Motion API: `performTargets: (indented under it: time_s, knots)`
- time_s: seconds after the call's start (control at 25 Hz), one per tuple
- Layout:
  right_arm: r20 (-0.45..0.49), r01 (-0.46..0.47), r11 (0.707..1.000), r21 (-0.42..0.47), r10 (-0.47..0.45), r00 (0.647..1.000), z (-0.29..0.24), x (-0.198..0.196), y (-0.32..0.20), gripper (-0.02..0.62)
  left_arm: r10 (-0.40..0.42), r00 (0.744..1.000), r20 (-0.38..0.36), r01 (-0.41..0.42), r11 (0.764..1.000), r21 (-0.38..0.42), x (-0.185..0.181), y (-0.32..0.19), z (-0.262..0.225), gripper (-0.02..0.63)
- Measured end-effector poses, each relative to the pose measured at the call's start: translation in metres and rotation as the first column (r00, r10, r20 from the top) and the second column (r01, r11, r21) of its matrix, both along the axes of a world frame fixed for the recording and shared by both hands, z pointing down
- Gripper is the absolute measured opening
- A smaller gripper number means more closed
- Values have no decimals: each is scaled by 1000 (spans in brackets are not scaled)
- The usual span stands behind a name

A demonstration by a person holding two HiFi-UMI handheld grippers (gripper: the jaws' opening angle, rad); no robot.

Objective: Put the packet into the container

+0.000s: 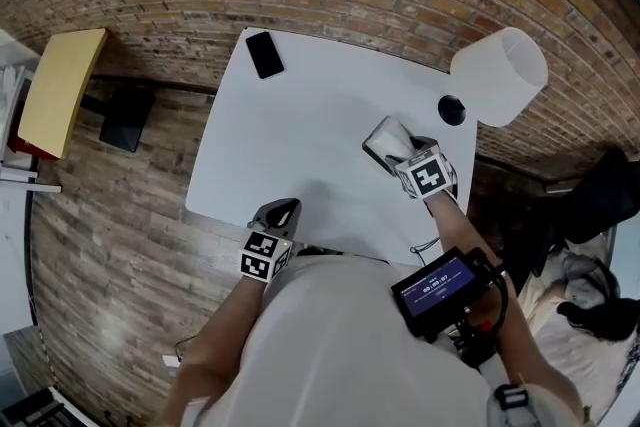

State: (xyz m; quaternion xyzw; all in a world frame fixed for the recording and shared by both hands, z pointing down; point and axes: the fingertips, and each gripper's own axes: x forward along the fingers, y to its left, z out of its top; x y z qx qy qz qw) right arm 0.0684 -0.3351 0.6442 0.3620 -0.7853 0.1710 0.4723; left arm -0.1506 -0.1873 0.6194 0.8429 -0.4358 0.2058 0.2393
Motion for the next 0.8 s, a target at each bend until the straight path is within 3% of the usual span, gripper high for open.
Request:
performTargets:
  time_s: [0.2, 0.44, 0.6, 0.8]
  knots:
    - [-43, -13, 1000, -10, 12, 999, 14, -1, -2, 314, 10, 1000, 5, -10, 1000, -12, -7, 0, 1, 9]
    - [-100, 33, 999, -27, -36, 994, 33, -4, 0, 314, 36, 999, 11, -36, 999, -23, -10, 0, 5, 9]
    - [-96, 54, 997, -57, -59, 994, 43, -7, 4, 314, 58, 998, 14, -58, 998, -32, -11, -3, 7, 9]
    - [-64, 14, 999, -43, -17, 998, 38, -4, 5, 319, 105, 994, 11, -104, 994, -30, -6, -12, 6, 9]
